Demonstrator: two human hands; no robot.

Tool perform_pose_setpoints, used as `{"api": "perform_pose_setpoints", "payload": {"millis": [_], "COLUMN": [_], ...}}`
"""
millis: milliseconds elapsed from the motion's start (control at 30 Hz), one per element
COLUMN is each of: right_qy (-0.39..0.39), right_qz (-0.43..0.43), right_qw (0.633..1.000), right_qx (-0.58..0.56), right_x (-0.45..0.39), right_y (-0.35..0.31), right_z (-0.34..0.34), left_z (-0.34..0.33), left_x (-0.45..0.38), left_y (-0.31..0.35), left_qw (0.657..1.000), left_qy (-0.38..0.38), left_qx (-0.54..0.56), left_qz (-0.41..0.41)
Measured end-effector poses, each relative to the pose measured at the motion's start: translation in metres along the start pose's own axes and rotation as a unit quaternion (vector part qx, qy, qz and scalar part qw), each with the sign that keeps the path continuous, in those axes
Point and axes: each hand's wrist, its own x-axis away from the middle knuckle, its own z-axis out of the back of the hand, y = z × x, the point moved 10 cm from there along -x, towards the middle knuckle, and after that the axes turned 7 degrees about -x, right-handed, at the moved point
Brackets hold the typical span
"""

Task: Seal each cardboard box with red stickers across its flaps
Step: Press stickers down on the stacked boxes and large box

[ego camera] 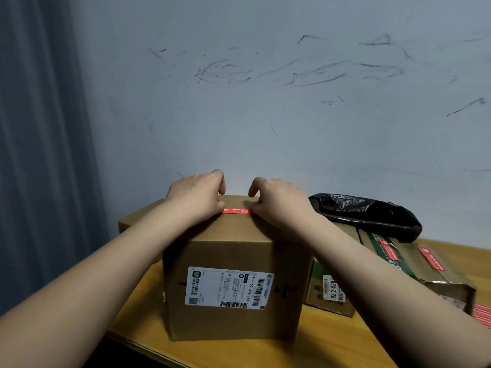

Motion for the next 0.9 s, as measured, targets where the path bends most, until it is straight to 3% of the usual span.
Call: {"api": "perform_pose_setpoints", "payload": {"millis": [900], "right_qy": [0.015], "right_qz": [0.038], "right_qw": [0.993], "right_qx": [0.107], "right_x": [0.003], "right_y": [-0.012], "right_z": [0.004], "left_z": [0.004], "left_x": [0.006], "left_y": [0.006], "left_qw": [0.999], "left_qy": [-0.039], "left_qx": [-0.017], "left_qz": [0.002]}}
